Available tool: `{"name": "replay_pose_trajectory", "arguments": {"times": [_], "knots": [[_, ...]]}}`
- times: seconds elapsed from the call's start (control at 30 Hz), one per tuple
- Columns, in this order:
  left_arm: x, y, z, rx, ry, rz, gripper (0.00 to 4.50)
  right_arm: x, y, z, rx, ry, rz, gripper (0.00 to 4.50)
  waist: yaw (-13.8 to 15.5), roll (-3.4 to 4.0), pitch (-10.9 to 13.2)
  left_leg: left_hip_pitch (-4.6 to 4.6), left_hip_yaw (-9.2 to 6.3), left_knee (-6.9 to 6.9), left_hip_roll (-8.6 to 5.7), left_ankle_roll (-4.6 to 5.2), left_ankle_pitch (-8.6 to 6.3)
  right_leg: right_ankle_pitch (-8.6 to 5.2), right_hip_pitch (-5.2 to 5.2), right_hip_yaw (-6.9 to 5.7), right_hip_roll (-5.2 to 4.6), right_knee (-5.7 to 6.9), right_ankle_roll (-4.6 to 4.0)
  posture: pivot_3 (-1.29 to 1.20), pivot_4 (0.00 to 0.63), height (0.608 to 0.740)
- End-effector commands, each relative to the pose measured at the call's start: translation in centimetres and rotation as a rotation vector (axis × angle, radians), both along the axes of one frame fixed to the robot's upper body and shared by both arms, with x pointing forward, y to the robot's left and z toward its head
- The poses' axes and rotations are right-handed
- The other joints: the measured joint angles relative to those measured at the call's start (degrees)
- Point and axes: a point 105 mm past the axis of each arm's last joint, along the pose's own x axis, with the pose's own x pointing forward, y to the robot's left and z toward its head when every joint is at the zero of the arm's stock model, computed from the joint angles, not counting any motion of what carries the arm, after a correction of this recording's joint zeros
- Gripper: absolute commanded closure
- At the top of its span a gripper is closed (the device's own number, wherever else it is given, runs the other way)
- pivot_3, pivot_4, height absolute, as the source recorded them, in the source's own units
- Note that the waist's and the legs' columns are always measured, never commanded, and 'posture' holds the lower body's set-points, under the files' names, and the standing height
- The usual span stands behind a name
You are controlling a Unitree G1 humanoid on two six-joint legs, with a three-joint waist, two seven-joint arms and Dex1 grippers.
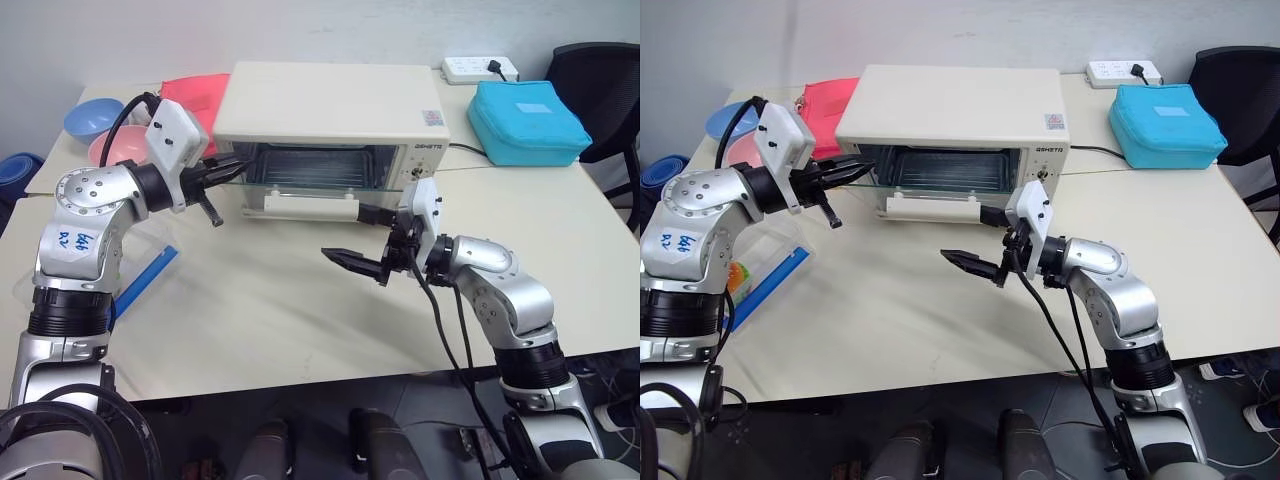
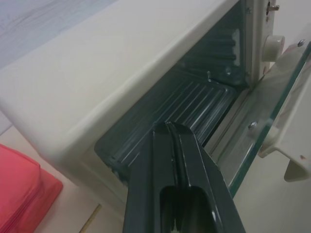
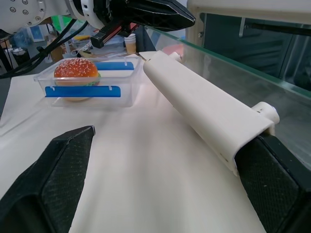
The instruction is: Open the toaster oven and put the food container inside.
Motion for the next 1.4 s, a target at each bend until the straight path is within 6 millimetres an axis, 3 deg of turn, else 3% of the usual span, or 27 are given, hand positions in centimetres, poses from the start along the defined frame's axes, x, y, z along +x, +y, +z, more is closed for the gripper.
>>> {"name": "replay_pose_trajectory", "arguments": {"times": [0.03,0.1,0.3,0.43,0.6,1.0,1.17,1.23,1.3,1.4], "knots": [[-0.5,-0.1,0.0,0.027,-0.005,-0.023,4.47,-0.8,-1.5,1.3,-0.001,-0.052,-0.038,0.00,0.1,-0.01,0.0,0.00,-0.01,0.01,0.00,0.01,0.00,0.00,0.00,0.07,0.00,0.00,0.00,0.00,0.150,0.740],[-0.7,-0.2,-0.3,0.033,0.004,-0.037,4.47,-1.1,-2.4,1.1,-0.018,-0.045,-0.063,0.00,0.1,-0.02,0.0,0.00,0.00,0.02,-0.01,0.03,-0.02,0.00,0.00,0.14,-0.01,0.00,0.01,0.00,0.150,0.740],[-1.9,-1.4,-2.2,0.042,0.056,-0.091,4.47,-4.0,-7.6,-0.5,-0.160,0.024,-0.163,0.00,1.4,-0.03,0.0,-0.02,0.08,0.03,-0.02,0.40,-0.23,0.01,0.00,0.25,-0.03,-0.05,0.02,0.00,0.150,0.740],[-2.7,-2.5,-4.7,0.073,0.115,-0.122,4.47,-6.1,-9.4,0.0,-0.189,0.067,-0.161,0.00,1.4,-0.08,0.0,0.03,0.20,0.11,0.00,0.48,-0.28,0.04,0.04,0.39,-0.01,-0.06,0.08,0.00,0.150,0.740],[-2.2,-2.2,-7.7,0.105,0.178,-0.051,4.47,-6.3,-10.0,1.8,-0.148,0.050,-0.199,0.00,1.4,-0.14,0.0,0.34,0.31,0.14,0.11,0.51,-0.29,0.06,0.28,0.48,0.04,-0.23,0.11,0.00,0.150,0.740],[-2.3,-2.5,-13.2,0.164,0.322,0.039,4.47,-5.5,-8.8,2.3,-0.137,0.030,-0.165,0.00,1.6,-0.21,0.0,0.28,0.28,0.20,0.09,0.58,-0.35,0.08,0.28,0.46,0.01,-0.28,0.15,0.00,0.150,0.740],[-3.0,-1.6,-11.1,0.055,0.309,0.097,4.47,-4.8,-8.1,2.6,-0.133,0.019,-0.128,0.00,1.4,-0.21,0.0,0.30,0.28,0.18,0.13,0.58,-0.35,0.08,0.28,0.48,0.01,-0.27,0.14,0.00,0.150,0.740],[-4.1,-0.8,-8.4,-0.105,0.314,0.115,4.10,-4.5,-7.8,2.7,-0.134,0.021,-0.101,0.00,1.3,-0.22,0.0,0.29,0.27,0.17,0.14,0.57,-0.35,0.08,0.26,0.48,0.02,-0.28,0.14,0.00,0.150,0.740],[-5.1,-0.1,-7.1,-0.184,0.323,0.133,3.60,-4.3,-7.6,2.6,-0.139,0.022,-0.083,0.00,1.4,-0.27,0.0,0.19,0.23,0.20,0.19,0.54,-0.37,0.08,0.21,0.45,0.03,-0.22,0.14,0.00,0.150,0.740],[-6.2,3.8,-5.9,-0.291,0.319,0.353,2.74,-3.9,-7.3,2.6,-0.149,0.023,-0.045,0.00,1.3,-0.27,0.0,0.17,0.22,0.22,0.18,0.52,-0.38,0.08,0.20,0.43,0.02,-0.26,0.14,0.00,0.150,0.740]]}}
